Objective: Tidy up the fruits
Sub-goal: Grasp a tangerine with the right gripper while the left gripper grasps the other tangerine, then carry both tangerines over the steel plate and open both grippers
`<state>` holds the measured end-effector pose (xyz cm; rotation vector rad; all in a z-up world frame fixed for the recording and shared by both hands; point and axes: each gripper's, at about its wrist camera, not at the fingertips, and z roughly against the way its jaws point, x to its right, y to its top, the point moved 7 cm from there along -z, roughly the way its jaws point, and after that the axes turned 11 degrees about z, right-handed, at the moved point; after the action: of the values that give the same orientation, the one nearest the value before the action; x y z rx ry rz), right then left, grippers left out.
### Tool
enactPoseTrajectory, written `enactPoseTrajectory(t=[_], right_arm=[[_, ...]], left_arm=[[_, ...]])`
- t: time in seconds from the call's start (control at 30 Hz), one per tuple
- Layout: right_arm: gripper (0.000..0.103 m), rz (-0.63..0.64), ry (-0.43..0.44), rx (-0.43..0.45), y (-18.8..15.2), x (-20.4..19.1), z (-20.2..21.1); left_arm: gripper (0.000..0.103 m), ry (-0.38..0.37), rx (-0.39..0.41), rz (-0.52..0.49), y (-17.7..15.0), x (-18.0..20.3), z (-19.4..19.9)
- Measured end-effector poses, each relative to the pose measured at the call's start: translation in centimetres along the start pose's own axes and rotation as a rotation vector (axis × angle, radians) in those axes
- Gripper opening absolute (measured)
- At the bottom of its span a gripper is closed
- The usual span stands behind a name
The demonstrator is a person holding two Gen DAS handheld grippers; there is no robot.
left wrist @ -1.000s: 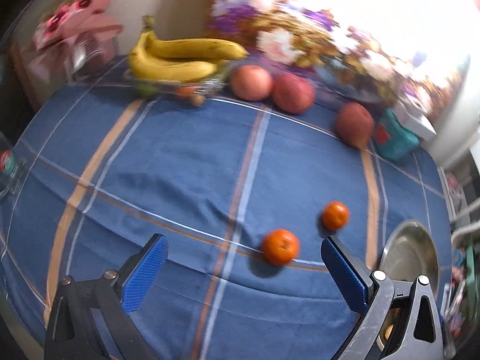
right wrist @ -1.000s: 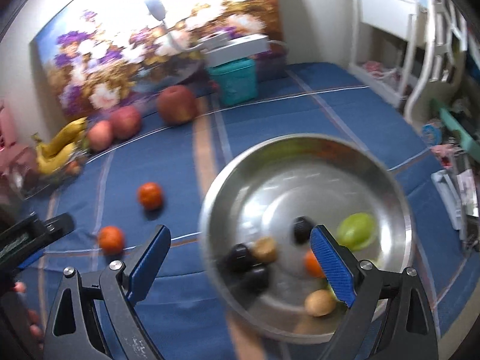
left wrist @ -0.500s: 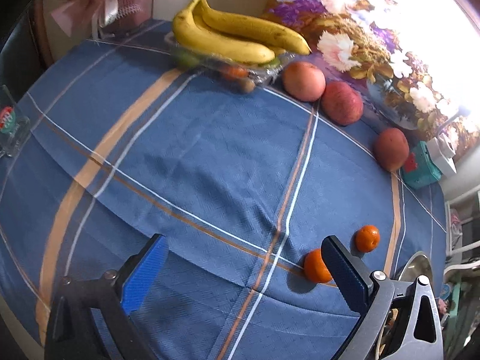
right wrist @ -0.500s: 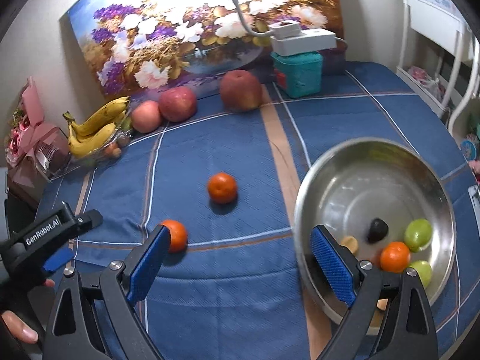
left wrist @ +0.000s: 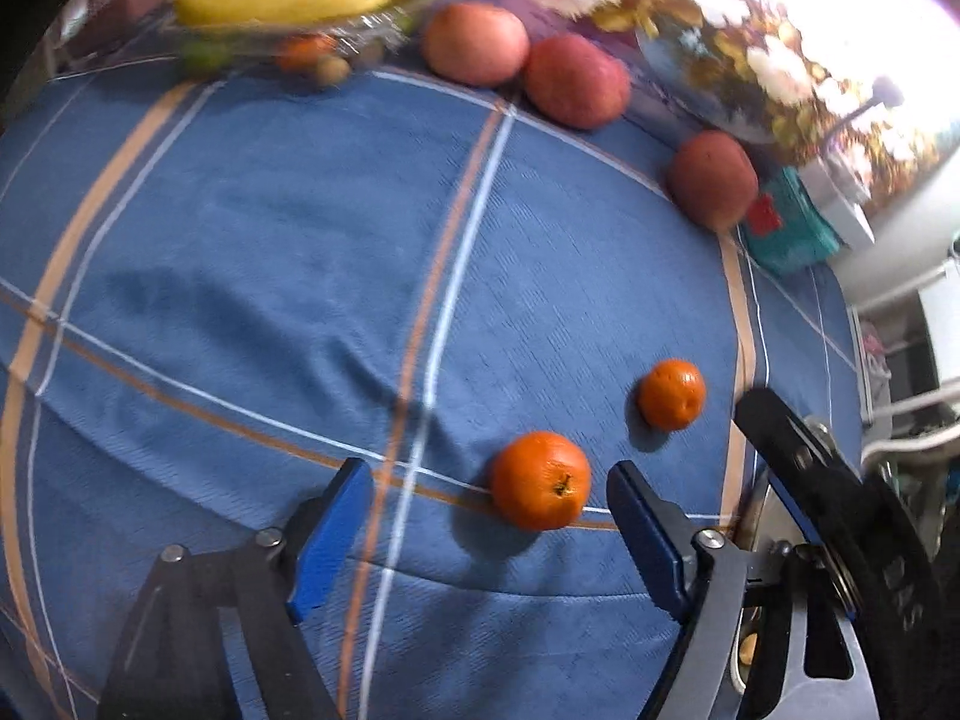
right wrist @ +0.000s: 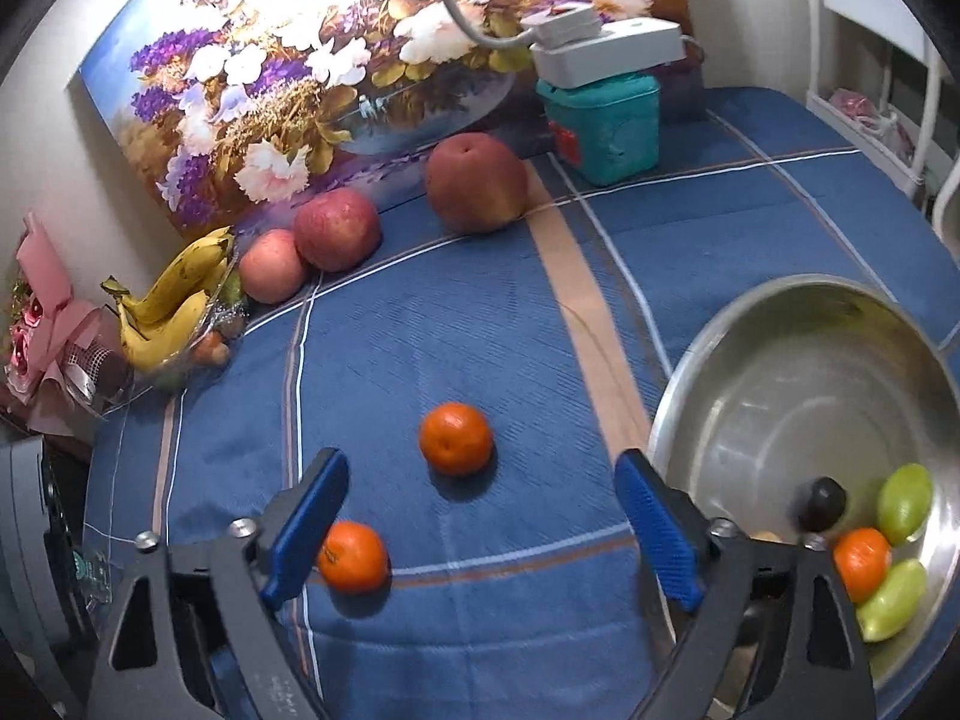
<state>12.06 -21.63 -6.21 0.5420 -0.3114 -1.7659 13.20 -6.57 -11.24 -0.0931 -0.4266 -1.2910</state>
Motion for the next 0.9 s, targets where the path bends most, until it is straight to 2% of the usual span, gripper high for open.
enactPoseTrajectory(t=[0.03, 0.1, 0.17, 0.27, 0.33, 0.6, 0.9], right_arm=[[0.083, -0.001, 0.002, -0.003, 0.0, 0.0, -0.3], [0.080, -0.004, 0.009, -0.015, 0.2, -0.2, -1.3], [0.073, -0.002, 0.012, -0.026, 0.4, -0.2, -2.2], [0.070, 0.001, 0.011, -0.039, 0.5, -0.3, -3.6], [0.063, -0.002, 0.018, -0.049, 0.5, -0.4, -4.4], [0.037, -0.041, 0.071, -0.062, 0.3, -0.3, -5.6], [0.036, -0.052, 0.073, -0.055, -0.2, -0.3, -4.2]], left_arm=[[0.080, 0.003, -0.012, -0.005, -0.1, 0.2, -0.4], [0.069, 0.003, -0.030, -0.016, -0.1, 0.7, -1.1], [0.064, -0.005, -0.043, -0.022, 0.0, 1.2, -1.6], [0.048, -0.033, -0.055, -0.039, 0.1, 2.4, -2.1], [0.040, -0.036, -0.056, -0.063, 0.1, 3.2, -2.2], [0.039, -0.032, -0.046, -0.082, 0.3, 3.9, -2.5], [0.039, -0.044, -0.042, -0.030, 0.3, 1.4, -1.3]])
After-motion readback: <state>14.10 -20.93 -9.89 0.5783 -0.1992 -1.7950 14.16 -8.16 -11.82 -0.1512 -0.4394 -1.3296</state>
